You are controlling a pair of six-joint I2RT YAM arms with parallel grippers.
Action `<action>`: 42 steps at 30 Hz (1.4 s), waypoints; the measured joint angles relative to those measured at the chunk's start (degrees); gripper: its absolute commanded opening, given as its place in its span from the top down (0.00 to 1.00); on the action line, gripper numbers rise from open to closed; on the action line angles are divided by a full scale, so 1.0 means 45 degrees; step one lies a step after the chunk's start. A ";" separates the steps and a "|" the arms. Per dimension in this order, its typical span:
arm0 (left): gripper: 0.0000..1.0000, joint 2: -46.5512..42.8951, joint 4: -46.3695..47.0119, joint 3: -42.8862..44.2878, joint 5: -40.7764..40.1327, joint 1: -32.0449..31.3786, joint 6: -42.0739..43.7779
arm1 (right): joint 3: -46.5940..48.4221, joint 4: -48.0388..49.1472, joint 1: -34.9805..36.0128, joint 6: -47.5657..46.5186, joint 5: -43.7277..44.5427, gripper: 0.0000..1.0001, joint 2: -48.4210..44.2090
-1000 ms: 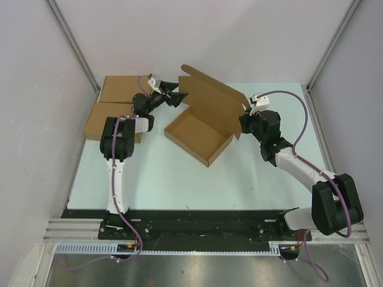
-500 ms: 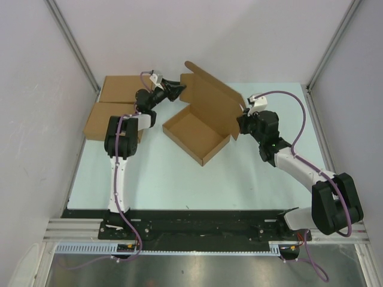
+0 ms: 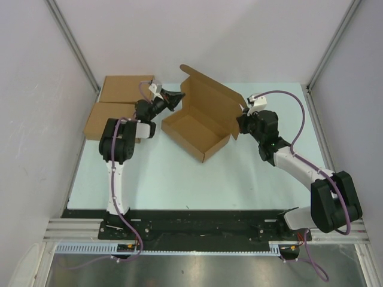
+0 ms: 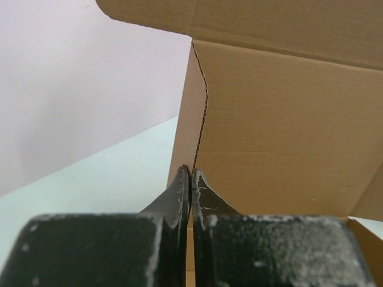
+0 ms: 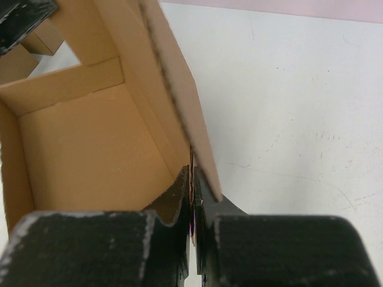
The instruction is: Fold the paper box
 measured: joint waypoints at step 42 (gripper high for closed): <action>1.00 -0.9403 0.0525 -1.2483 -1.2988 -0.6518 0.4838 | -0.0257 -0.0194 0.0155 0.2064 0.2011 1.00 -0.0442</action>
